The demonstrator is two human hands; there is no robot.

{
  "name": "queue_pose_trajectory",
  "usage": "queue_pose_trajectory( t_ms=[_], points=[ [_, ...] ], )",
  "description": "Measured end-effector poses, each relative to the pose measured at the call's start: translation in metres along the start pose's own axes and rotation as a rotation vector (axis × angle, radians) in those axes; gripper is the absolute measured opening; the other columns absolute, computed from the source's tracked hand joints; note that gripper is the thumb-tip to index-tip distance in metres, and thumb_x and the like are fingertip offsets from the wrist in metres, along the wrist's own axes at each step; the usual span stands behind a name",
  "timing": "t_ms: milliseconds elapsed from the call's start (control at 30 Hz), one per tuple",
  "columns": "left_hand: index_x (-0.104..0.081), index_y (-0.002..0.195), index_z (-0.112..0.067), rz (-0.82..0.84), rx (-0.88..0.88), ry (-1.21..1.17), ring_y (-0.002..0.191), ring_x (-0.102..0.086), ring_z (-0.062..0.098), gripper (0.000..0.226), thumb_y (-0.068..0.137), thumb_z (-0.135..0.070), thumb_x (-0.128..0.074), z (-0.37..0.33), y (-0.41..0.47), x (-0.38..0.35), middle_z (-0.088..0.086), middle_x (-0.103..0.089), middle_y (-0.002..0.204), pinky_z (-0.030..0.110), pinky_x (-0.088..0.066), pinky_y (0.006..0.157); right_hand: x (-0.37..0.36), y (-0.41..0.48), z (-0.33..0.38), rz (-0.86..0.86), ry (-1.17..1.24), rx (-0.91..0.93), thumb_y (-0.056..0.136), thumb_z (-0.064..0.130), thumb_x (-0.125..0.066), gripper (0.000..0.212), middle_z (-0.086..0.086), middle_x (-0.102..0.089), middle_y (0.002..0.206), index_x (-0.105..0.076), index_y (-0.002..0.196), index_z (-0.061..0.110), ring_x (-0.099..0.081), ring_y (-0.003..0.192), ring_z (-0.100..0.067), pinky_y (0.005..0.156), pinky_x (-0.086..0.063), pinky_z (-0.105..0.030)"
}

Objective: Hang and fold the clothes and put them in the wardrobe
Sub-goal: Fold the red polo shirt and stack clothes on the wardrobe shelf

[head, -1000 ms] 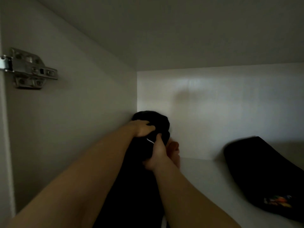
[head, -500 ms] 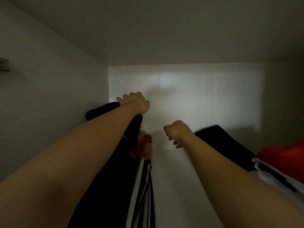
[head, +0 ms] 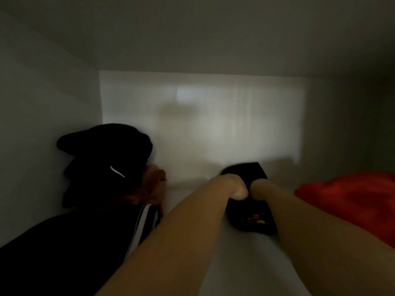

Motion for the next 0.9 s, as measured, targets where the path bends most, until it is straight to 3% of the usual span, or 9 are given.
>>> queue_pose_trajectory(
  t_ms=[100,200,300,367,500,567,667,800,900],
  points=[
    [-0.056,0.138,-0.002,-0.044,0.090,0.025,0.126,-0.054,0.032,0.043,0.098,-0.016,-0.053,0.031,-0.009,0.025,0.018,-0.051,0.145,0.040,-0.043,0.104,0.000,-0.013,0.032,0.022,0.200,0.121,0.106,0.020,-0.045,0.028,-0.016,-0.064,0.119,-0.062,0.118,0.000,-0.064,0.106,-0.035,0.086,-0.051,-0.038],
    [-0.060,0.132,-0.004,-0.068,0.187,0.038,0.120,-0.056,0.032,0.037,0.099,-0.019,-0.055,0.059,-0.031,0.054,0.017,-0.054,0.139,0.037,-0.044,0.092,-0.007,-0.027,0.064,0.174,0.654,0.148,0.104,0.021,-0.046,0.026,-0.013,-0.070,0.077,-0.060,0.088,0.005,-0.070,0.063,-0.029,0.052,-0.060,-0.034],
    [-0.047,0.145,-0.002,0.174,0.219,0.128,0.129,-0.051,0.034,0.056,0.103,-0.040,-0.051,0.068,-0.047,0.040,0.014,-0.049,0.145,0.036,-0.043,0.103,0.026,-0.024,0.072,-0.204,0.331,0.165,0.092,0.029,-0.062,0.025,-0.015,-0.066,0.113,-0.063,0.104,0.007,-0.066,0.099,-0.032,0.079,-0.059,-0.041],
    [-0.050,0.142,-0.004,0.371,0.266,0.156,0.130,-0.052,0.033,0.065,0.097,-0.049,-0.060,0.079,-0.056,0.014,0.015,-0.053,0.143,0.039,-0.043,0.109,0.038,-0.026,0.072,-0.410,-0.019,0.130,0.089,0.037,-0.058,0.043,-0.013,-0.050,0.137,-0.058,0.129,0.019,-0.044,0.127,-0.036,0.099,-0.043,-0.047],
    [-0.056,0.141,-0.016,0.160,0.178,0.249,0.129,-0.056,0.029,0.066,0.083,-0.034,-0.081,0.086,-0.033,0.005,0.010,-0.057,0.142,0.041,-0.047,0.106,-0.001,-0.001,0.062,-0.240,-0.408,0.040,0.096,0.047,-0.043,0.054,-0.008,-0.035,0.157,-0.043,0.147,0.028,-0.003,0.146,-0.042,0.111,0.000,-0.074],
    [-0.015,0.161,-0.024,0.180,0.153,0.315,0.144,-0.036,0.035,0.097,0.087,-0.038,-0.076,0.087,-0.022,-0.012,0.014,-0.027,0.163,0.045,-0.036,0.115,-0.005,0.005,0.057,-0.250,-0.518,-0.014,0.096,0.051,-0.042,0.058,-0.010,-0.033,0.159,-0.042,0.149,0.029,0.003,0.148,-0.046,0.106,0.007,-0.079],
    [0.023,0.155,-0.034,0.122,0.139,0.346,0.152,-0.007,0.042,0.122,0.086,-0.041,-0.077,0.098,0.000,-0.021,0.012,0.017,0.166,0.053,-0.024,0.121,-0.017,0.021,0.053,-0.159,-0.355,0.004,0.100,0.048,-0.043,0.064,-0.015,-0.012,0.167,-0.029,0.157,0.023,0.010,0.150,-0.048,0.111,0.004,-0.077],
    [0.025,0.153,-0.039,0.124,0.201,0.381,0.150,-0.003,0.049,0.121,0.087,-0.039,-0.076,0.126,0.027,-0.022,0.011,0.021,0.166,0.060,-0.022,0.119,-0.035,0.044,0.058,-0.117,-0.068,0.175,0.106,0.049,-0.030,0.064,-0.022,-0.004,0.166,-0.027,0.157,0.010,0.007,0.152,-0.044,0.119,-0.008,-0.067],
    [0.025,0.152,-0.040,0.126,0.218,0.353,0.149,0.003,0.051,0.121,0.088,-0.033,-0.077,0.132,0.038,-0.024,0.010,0.022,0.165,0.065,-0.019,0.118,-0.042,0.044,0.055,-0.188,-0.015,0.181,0.105,0.052,-0.027,0.070,-0.019,0.007,0.167,-0.009,0.161,0.015,0.012,0.152,-0.041,0.119,-0.011,-0.066]
  ],
)
Point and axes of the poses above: each hand's wrist, its own y-axis towards the middle knuckle, its own x-axis out of the back of the hand, z = x × y, the point moved 9 cm from there along y, towards the middle knuckle
